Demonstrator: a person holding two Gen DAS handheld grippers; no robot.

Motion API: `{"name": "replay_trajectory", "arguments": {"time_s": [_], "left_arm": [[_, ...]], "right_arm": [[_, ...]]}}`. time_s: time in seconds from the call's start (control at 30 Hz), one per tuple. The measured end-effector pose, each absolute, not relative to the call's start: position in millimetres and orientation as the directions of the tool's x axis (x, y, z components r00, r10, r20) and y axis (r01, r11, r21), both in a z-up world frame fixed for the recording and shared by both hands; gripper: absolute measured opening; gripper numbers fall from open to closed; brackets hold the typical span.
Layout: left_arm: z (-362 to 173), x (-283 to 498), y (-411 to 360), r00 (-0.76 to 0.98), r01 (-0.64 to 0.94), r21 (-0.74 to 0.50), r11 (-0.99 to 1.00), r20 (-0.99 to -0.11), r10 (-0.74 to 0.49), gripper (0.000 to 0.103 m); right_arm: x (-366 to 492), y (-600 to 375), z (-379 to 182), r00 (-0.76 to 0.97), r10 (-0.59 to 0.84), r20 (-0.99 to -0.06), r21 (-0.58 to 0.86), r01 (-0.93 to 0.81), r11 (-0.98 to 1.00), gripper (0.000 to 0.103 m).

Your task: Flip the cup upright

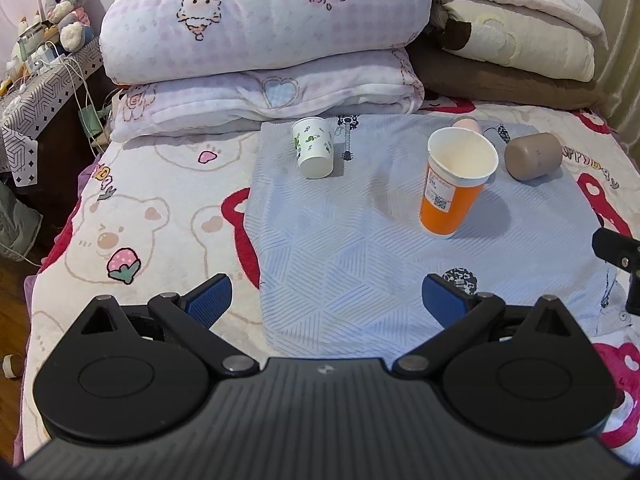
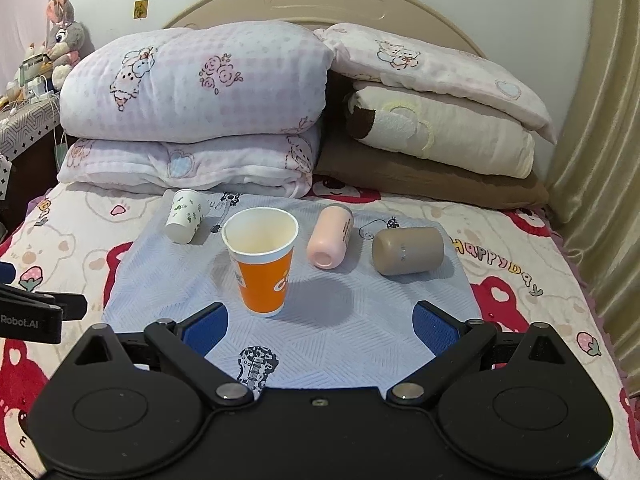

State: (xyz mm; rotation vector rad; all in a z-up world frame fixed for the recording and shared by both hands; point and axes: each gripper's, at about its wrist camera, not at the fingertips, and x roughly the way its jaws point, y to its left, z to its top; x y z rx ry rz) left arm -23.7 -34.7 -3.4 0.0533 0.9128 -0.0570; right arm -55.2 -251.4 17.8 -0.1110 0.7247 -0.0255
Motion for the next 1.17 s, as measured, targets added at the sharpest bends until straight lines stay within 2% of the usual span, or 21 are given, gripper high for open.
{"name": "replay_trajectory", "arguments": {"time_s": [0.6, 1.17], "left_arm": [[-4.9, -25.3, -39.1, 0.6, 0.099, 0.038, 0.994, -0.799, -0.029, 0.103], [-6.1, -20.8, -32.3, 0.609, 0.047, 0.06, 0.997, -0.793, 0.019, 0.103]], "right_arm": [[-56.6, -250.7, 19.2, 0.759, -0.072, -0.647, -0.116, -0.005, 0.993, 0.1], [-57.4, -251.2, 21.5, 0.765, -0.078, -0.639, -0.116, 0.004, 0.993, 0.1]]}}
